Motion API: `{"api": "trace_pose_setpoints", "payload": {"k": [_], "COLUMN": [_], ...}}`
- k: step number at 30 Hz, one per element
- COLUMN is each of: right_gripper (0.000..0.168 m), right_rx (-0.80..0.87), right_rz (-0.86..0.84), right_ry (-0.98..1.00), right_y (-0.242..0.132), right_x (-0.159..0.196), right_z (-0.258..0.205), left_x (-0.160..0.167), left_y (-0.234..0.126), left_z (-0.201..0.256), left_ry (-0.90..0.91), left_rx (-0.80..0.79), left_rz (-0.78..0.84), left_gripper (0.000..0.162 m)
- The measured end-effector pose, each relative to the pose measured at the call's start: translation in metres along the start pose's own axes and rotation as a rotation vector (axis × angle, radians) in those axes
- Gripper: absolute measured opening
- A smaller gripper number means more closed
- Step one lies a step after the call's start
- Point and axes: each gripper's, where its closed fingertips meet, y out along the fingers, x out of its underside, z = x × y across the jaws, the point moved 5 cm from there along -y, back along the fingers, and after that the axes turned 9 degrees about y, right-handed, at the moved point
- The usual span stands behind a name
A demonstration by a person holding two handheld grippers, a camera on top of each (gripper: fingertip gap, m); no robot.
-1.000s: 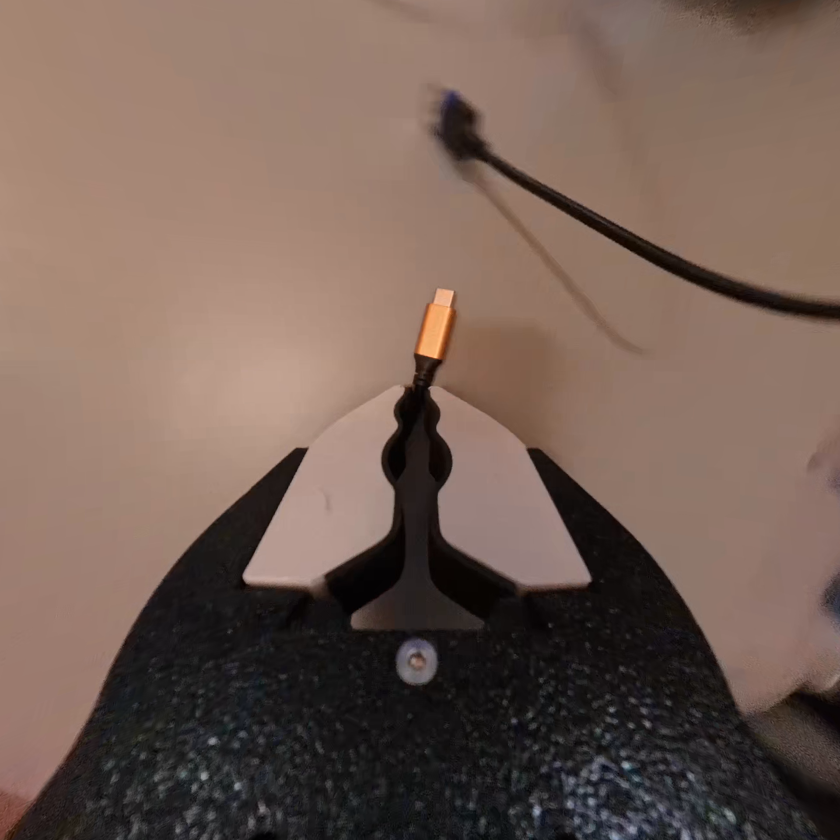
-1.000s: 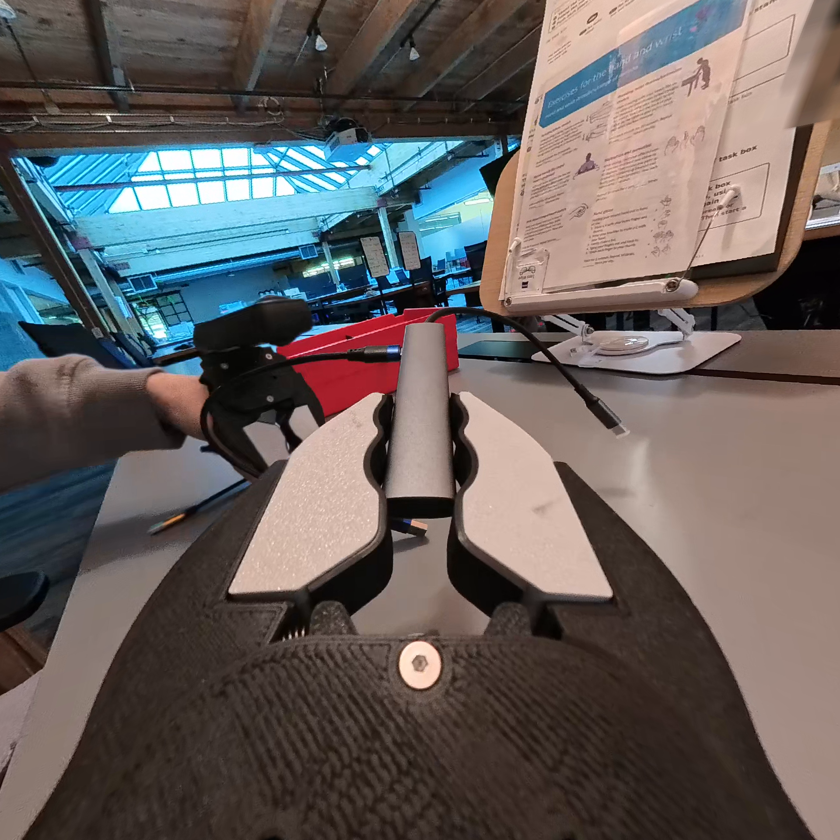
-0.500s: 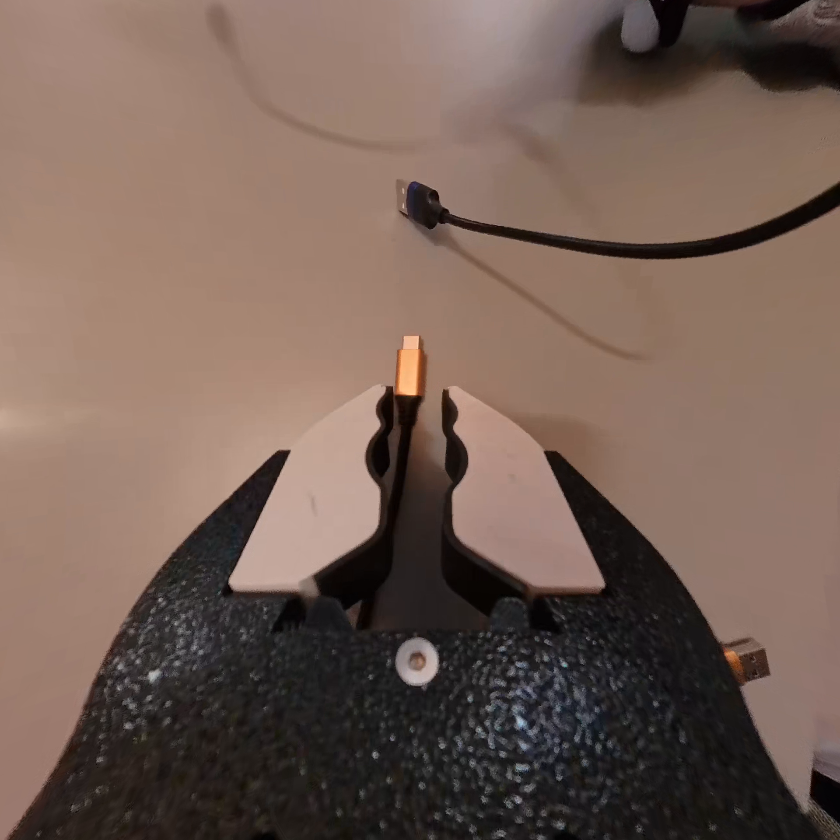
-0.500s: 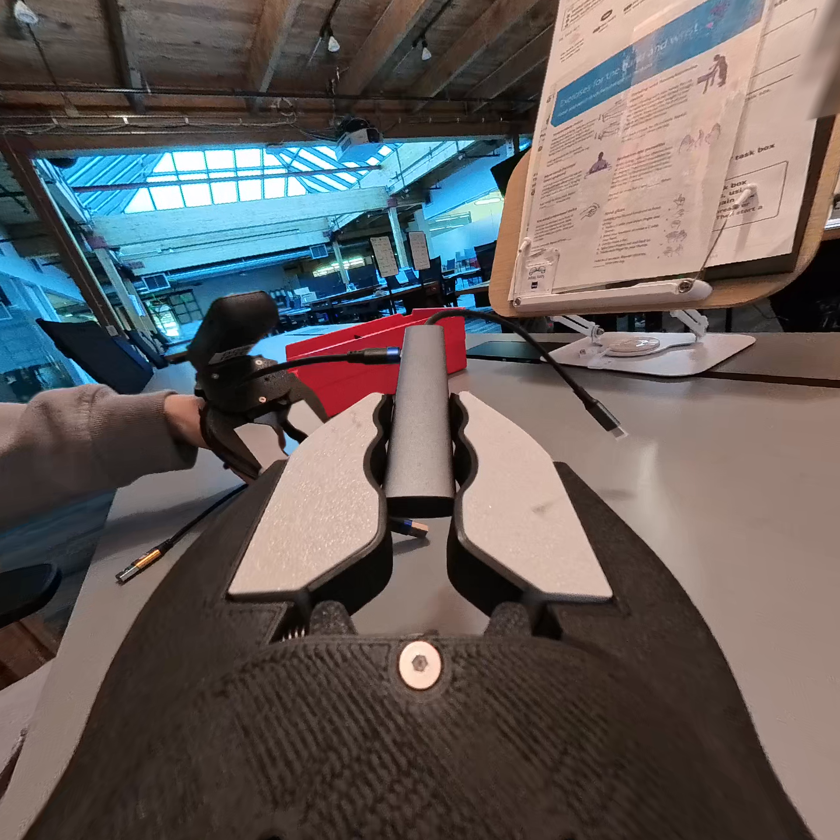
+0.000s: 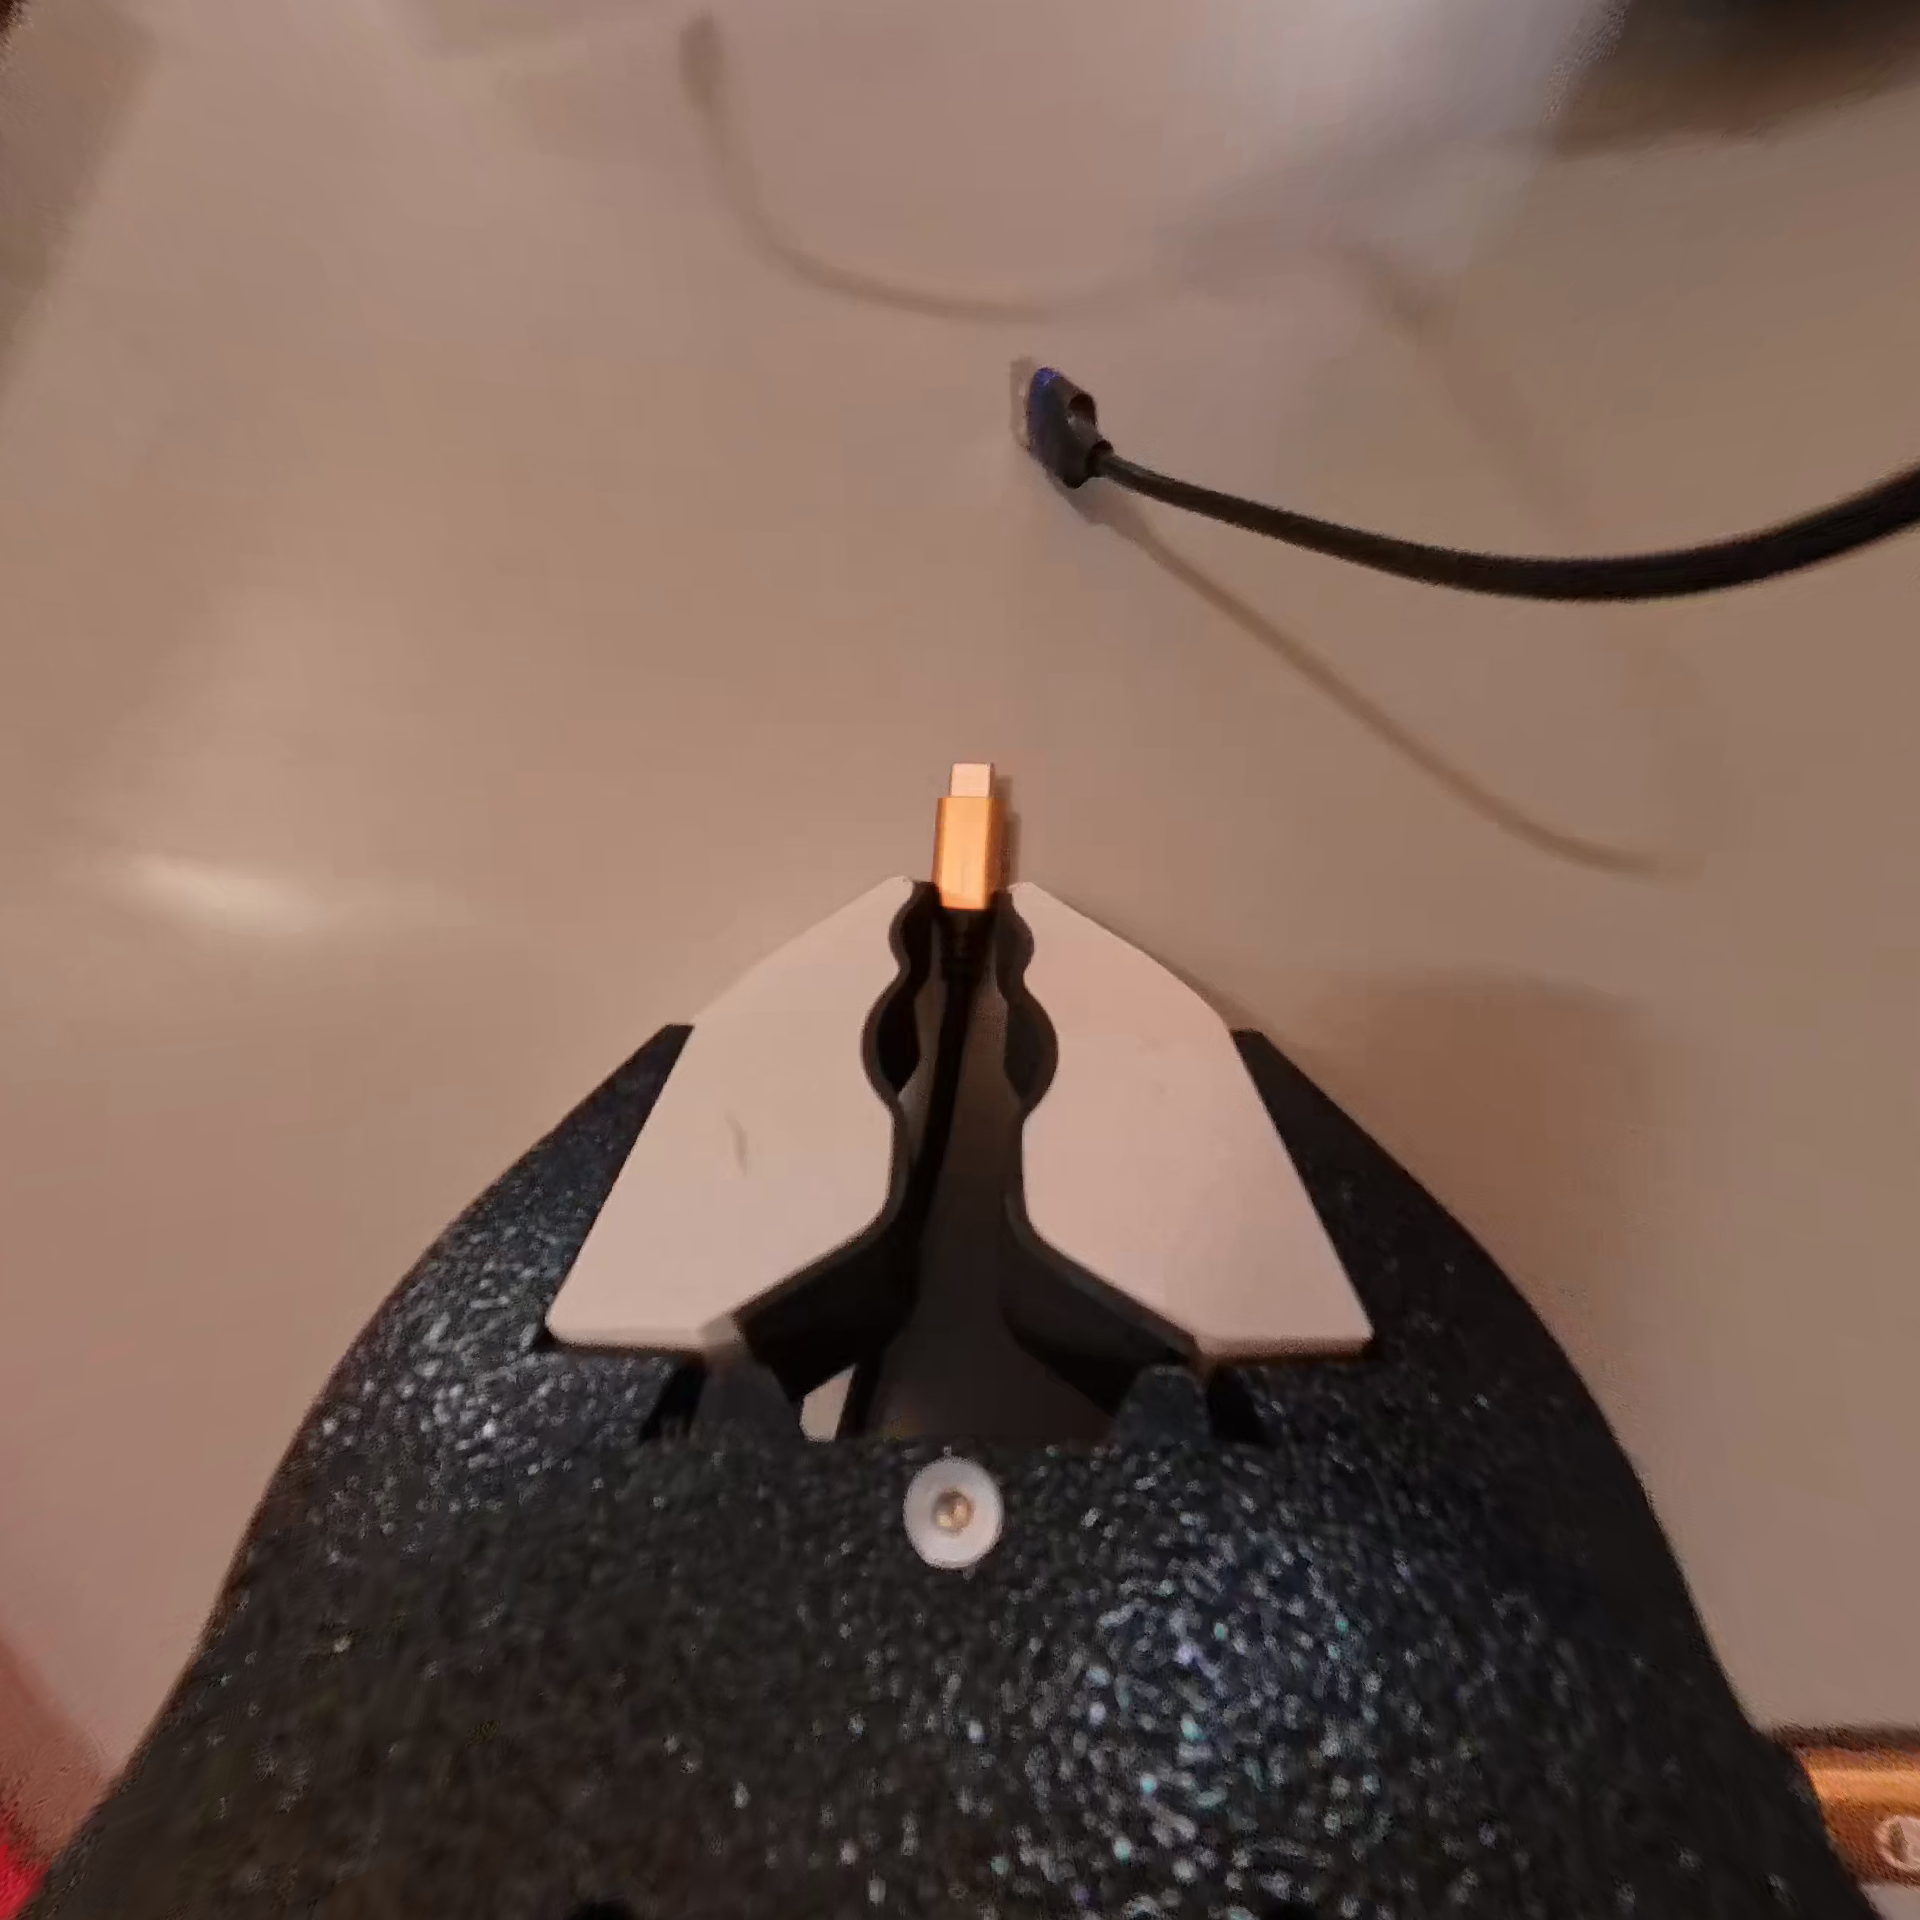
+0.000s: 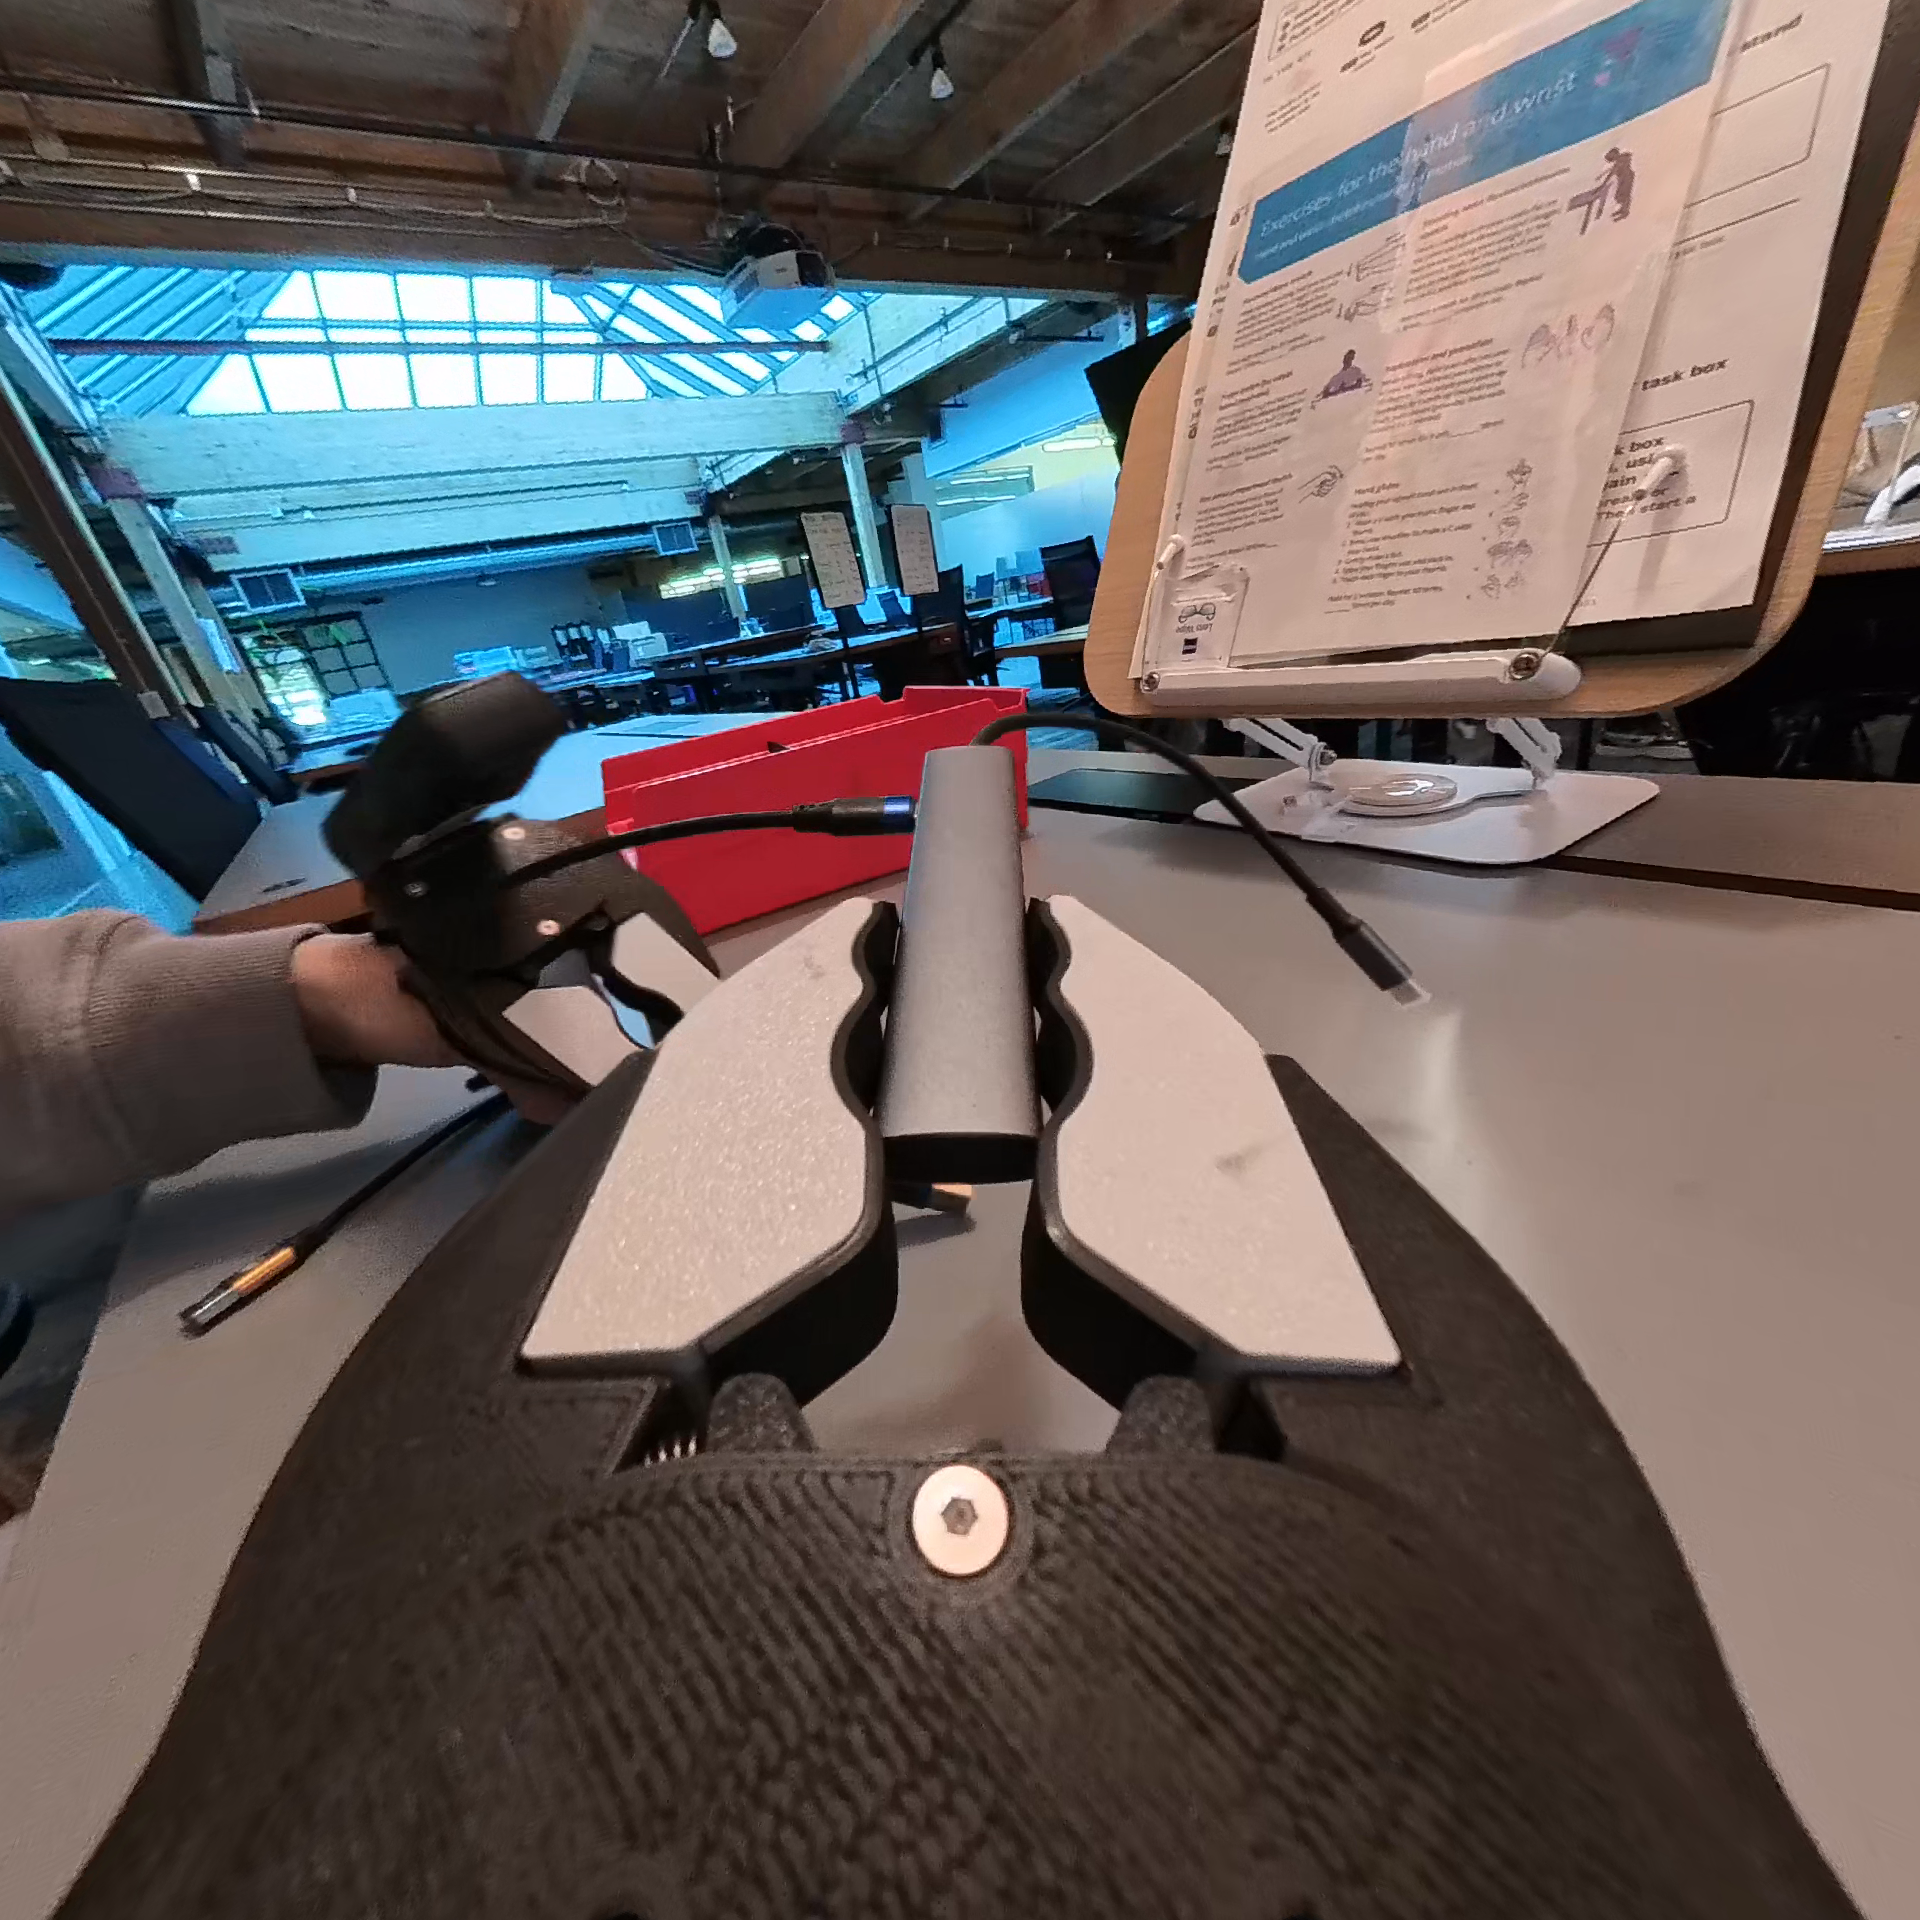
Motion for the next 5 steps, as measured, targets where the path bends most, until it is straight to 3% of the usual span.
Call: {"api": "trace_pose_setpoints", "payload": {"k": [1, 5], "right_gripper": [0.025, 0.025], "right_rx": [0.014, 0.069], "right_rz": [0.005, 0.019], "right_ry": [-0.001, -0.008], "right_y": [0.000, -0.001], "right_x": [0.000, -0.001], "right_z": [0.001, 0.004], "left_x": [0.000, -0.016], "left_y": [-0.003, -0.035], "left_z": [-0.001, -0.002], "left_ry": [0.023, 0.056], "left_rx": [-0.048, -0.190], "left_rz": [-0.019, -0.076], "left_gripper": [0.011, 0.011]}}
